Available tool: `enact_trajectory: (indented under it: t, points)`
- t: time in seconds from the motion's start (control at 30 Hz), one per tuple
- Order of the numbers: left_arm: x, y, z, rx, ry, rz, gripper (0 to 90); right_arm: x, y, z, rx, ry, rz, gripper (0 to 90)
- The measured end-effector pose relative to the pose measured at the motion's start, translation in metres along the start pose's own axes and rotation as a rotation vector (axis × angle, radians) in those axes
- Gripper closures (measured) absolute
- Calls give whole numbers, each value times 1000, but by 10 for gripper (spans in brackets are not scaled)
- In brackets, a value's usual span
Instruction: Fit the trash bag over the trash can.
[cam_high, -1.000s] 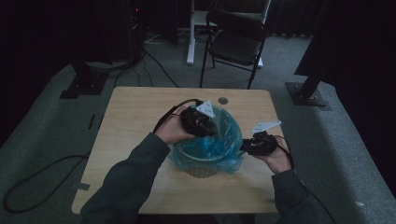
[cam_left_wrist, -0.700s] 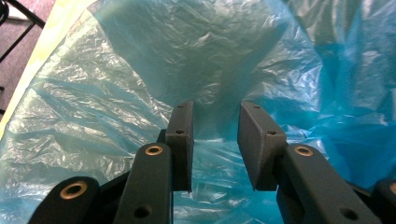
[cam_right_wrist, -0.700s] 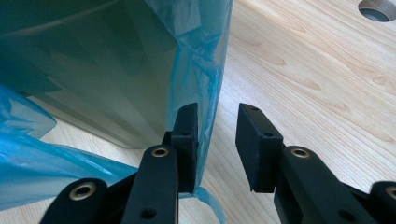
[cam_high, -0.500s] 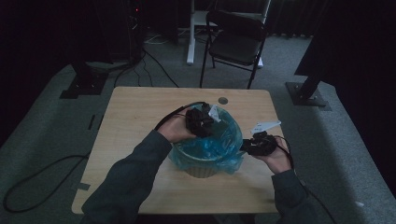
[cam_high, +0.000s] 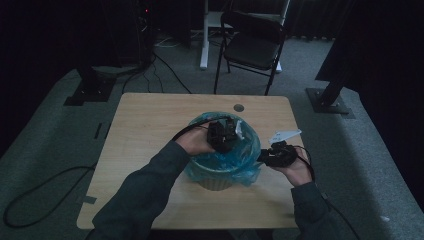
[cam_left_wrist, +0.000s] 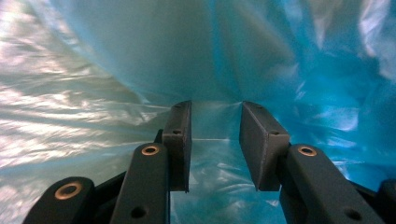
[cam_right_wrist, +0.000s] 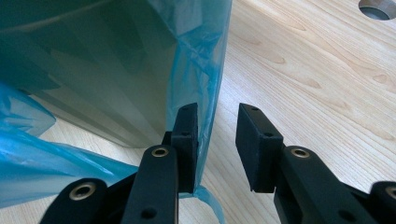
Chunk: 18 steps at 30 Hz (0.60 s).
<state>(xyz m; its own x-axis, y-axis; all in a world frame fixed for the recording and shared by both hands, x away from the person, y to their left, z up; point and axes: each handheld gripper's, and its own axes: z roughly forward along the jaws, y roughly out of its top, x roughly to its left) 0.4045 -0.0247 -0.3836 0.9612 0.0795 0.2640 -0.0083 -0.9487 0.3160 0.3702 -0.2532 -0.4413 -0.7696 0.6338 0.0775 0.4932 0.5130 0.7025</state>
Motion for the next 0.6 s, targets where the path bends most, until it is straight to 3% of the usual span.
enact_trajectory:
  t: [0.27,0.43,0.57,0.6]
  points:
    - [-2,2,10,82,-7,22,610,1,0,0,-1,0,-3,691]
    - [-2,3,12,95,-5,22,602,1,0,0,-1,-1,0,691]
    - [-2,2,10,76,8,18,597,1,0,0,-1,-1,1,691]
    - [0,0,3,31,16,1,597,1,0,0,-2,0,1,691]
